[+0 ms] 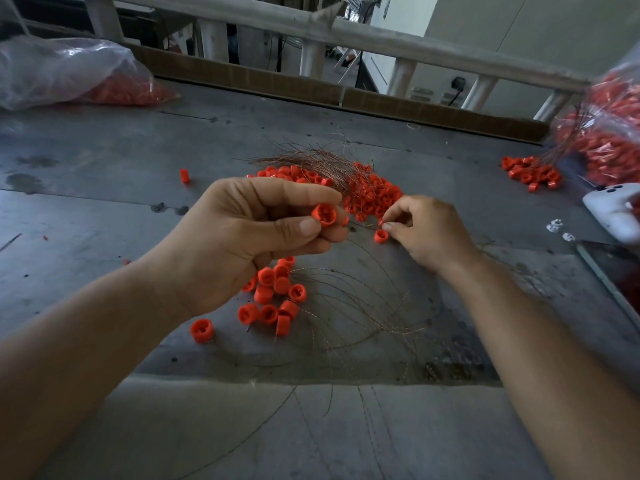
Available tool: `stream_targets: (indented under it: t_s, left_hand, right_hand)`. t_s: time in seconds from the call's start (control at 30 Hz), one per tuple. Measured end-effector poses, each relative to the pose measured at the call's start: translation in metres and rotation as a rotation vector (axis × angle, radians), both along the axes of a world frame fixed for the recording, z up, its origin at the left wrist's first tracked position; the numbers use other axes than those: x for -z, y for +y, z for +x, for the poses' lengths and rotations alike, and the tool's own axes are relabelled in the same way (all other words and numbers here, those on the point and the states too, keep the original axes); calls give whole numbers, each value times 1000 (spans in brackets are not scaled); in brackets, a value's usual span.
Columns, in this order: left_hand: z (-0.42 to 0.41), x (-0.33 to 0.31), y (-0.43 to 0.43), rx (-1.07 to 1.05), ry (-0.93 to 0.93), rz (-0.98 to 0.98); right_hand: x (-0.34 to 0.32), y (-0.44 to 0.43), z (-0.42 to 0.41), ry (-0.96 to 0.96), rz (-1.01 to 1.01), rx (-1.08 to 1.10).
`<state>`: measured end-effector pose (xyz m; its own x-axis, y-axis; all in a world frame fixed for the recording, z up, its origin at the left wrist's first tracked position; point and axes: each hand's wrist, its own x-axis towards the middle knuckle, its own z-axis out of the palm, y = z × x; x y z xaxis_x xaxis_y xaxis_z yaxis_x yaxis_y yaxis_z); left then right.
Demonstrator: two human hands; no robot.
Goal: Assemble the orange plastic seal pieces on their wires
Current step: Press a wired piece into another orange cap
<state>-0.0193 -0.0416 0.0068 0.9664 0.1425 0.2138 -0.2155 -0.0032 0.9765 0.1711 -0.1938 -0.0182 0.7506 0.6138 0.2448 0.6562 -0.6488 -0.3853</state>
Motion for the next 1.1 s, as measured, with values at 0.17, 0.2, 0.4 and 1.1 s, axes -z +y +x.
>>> stream_targets:
  t_s: [0.17, 0.2, 0.4, 1.1]
  left_hand:
    - [2, 0, -4, 18, -18, -122]
    - [2, 0, -6, 17, -18, -175]
    - [3, 0, -9, -47, -2, -193]
    - [4, -3, -11, -170, 56, -136]
  right_hand:
    - [-5, -3, -2, 20, 75, 8]
    - [-9, -5, -3, 52, 139, 18]
    - [-36, -8, -36, 420, 533, -191]
    - [-35, 6, -88, 296, 574, -538]
